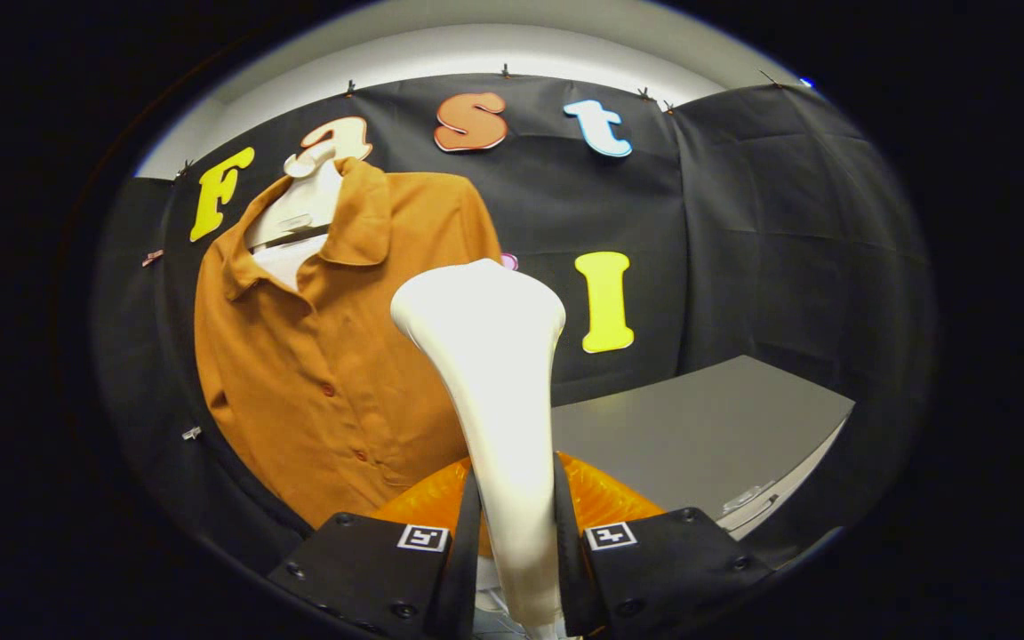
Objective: Iron the clothes twice with a garment steamer, once on the left side and once on the right side.
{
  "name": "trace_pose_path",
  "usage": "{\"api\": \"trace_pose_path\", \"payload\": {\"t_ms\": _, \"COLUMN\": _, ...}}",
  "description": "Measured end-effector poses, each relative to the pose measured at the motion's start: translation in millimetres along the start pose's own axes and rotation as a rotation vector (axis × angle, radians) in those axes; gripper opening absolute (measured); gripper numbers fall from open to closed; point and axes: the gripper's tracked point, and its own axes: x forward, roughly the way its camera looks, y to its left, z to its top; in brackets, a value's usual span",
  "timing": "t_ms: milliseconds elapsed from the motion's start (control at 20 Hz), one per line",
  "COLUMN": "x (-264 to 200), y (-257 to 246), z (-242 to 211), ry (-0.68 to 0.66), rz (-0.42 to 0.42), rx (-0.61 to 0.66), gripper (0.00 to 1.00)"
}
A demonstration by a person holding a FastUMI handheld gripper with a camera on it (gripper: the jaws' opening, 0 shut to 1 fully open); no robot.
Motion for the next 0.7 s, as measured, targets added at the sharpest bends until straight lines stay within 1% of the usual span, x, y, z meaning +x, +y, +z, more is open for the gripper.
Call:
{"api": "trace_pose_path", "payload": {"t_ms": 150, "x": 10, "y": 33, "z": 6, "ry": -0.010, "rz": 0.011, "rx": -0.013, "gripper": 0.41}}
{"api": "trace_pose_path", "payload": {"t_ms": 400, "x": 38, "y": 57, "z": 9, "ry": -0.004, "rz": -0.019, "rx": -0.034, "gripper": 0.41}}
{"api": "trace_pose_path", "payload": {"t_ms": 700, "x": 68, "y": 66, "z": -17, "ry": 0.061, "rz": -0.041, "rx": -0.071, "gripper": 0.42}}
